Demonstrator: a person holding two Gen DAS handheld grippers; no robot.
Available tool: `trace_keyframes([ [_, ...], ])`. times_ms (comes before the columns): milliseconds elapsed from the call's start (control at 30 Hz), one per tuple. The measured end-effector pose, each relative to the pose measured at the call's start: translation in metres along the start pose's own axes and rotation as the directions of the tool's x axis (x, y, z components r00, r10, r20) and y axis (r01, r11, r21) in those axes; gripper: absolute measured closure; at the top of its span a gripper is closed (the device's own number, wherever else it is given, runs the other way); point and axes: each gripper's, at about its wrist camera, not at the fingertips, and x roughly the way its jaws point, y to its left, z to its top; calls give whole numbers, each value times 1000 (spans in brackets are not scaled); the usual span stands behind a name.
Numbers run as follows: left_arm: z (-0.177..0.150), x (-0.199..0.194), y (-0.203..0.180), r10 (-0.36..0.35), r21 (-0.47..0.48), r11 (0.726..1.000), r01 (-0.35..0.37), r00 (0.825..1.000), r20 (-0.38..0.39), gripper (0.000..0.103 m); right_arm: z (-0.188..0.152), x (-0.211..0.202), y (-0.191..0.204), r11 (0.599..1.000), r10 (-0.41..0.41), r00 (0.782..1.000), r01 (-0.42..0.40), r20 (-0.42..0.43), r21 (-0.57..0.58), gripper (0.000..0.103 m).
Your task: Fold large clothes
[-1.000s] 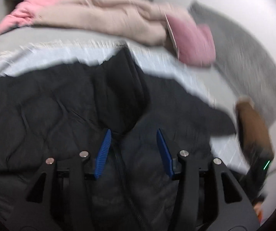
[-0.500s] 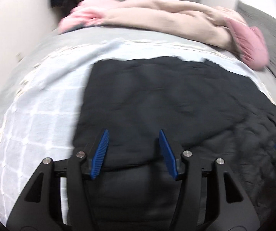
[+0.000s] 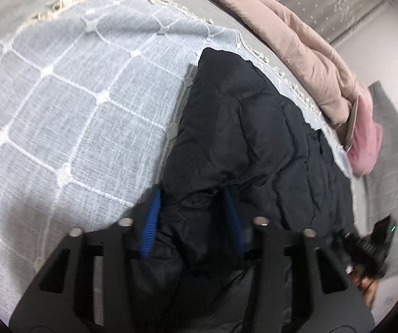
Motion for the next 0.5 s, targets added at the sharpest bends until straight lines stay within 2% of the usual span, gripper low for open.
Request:
trace_keyframes([
  [100,-2,-3,0,-30,6,1000,30,1000,-5,81,-19,-8,7,997,-42,999,42,-6,-57,98],
  [133,-3,-7,0,-32,18,999,32,999,1,90,-24,-10,7,997,-48,999,48,-11,-54,98],
  [167,-5,-8,-3,-30,27,999,30,999,9,94,-29,-12,7,998,-55,998,55,-21,-44,98],
  [267,-9,-19,-5,18,19,1000,-19,997,78,96,-33,-9,12,994,-96,995,94,-22,-60,98],
  [333,-10,-26,-1,30,-30,999,-27,992,126,97,-29,-4,15,993,-100,995,98,-17,-71,95],
  [400,-10,-30,4,33,-74,997,-22,988,148,97,-27,-1,22,991,-94,995,92,-15,-98,94],
  [500,-20,-32,8,96,-85,993,-83,982,166,98,-28,3,30,978,-115,993,111,-8,-176,89],
])
